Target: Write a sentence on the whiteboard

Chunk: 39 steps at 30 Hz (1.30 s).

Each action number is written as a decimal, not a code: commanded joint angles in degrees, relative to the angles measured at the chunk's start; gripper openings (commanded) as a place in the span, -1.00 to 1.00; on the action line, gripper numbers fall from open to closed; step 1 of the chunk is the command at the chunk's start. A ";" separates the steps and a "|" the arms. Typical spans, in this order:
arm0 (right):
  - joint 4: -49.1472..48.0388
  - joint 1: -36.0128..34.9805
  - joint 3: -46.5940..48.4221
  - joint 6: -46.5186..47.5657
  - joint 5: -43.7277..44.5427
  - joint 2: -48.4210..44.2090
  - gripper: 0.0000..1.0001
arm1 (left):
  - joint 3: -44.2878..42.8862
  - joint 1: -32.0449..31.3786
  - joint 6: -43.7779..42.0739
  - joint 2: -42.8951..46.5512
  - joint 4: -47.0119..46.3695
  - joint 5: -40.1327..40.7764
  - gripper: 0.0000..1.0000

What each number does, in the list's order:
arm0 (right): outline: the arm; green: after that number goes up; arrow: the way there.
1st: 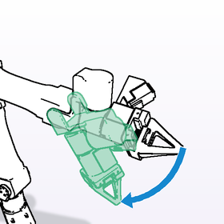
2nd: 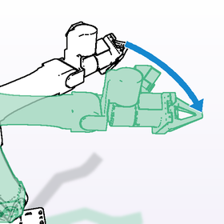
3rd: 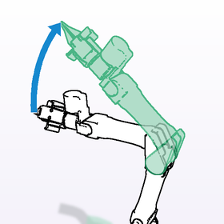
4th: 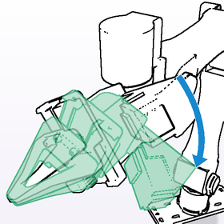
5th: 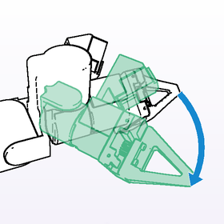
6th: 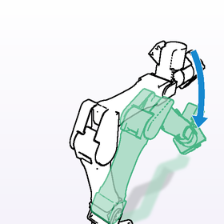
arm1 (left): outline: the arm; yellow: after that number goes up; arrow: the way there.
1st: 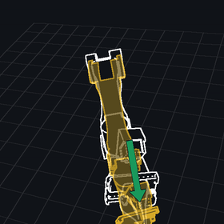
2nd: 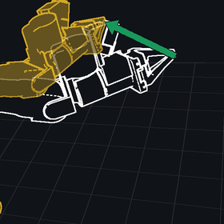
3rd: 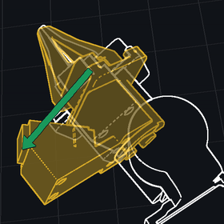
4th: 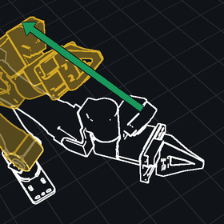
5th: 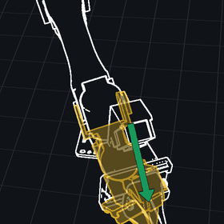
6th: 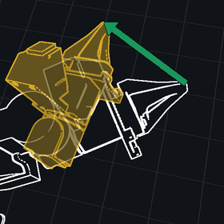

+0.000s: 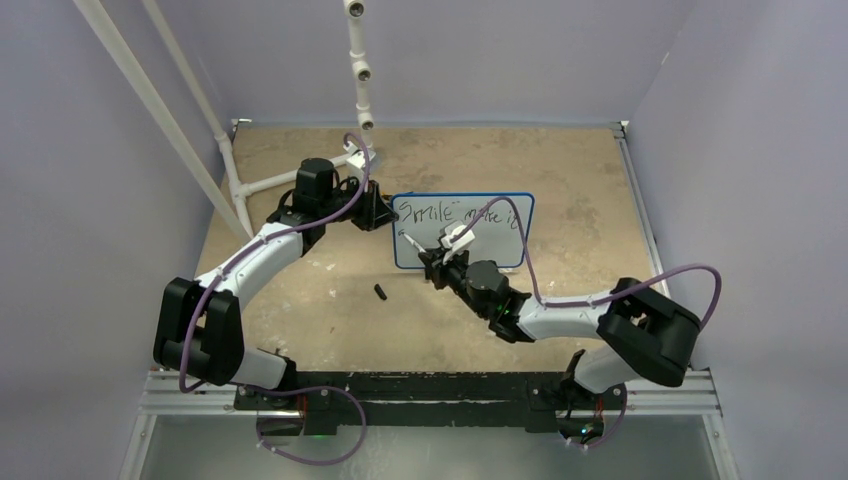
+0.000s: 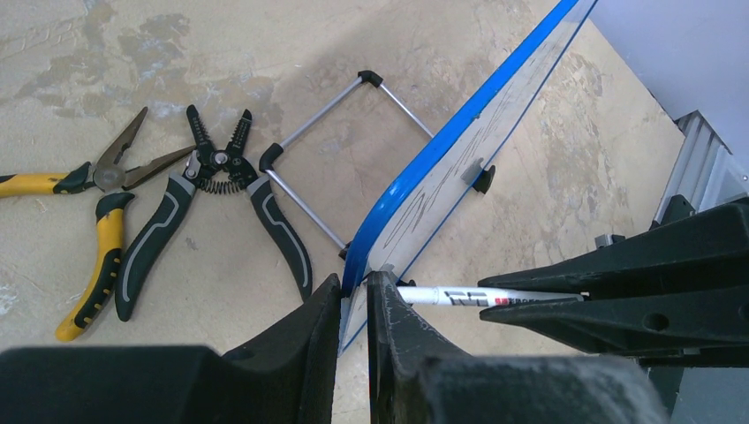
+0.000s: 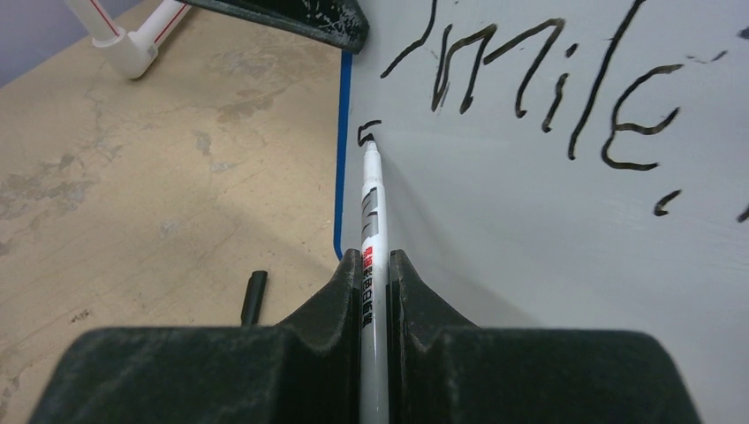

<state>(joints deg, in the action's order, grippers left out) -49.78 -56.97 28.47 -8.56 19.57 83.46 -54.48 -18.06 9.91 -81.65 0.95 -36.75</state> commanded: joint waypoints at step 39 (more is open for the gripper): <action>3.01 -0.16 -0.41 -0.26 3.74 -2.22 -1.00 | -0.28 -0.27 0.29 1.14 -1.39 -0.69 -0.70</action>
<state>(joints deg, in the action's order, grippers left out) -48.51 -57.28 26.46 -8.51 22.50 80.75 -54.48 -18.06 9.89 -81.65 0.95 -36.60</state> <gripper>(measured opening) 0.122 0.151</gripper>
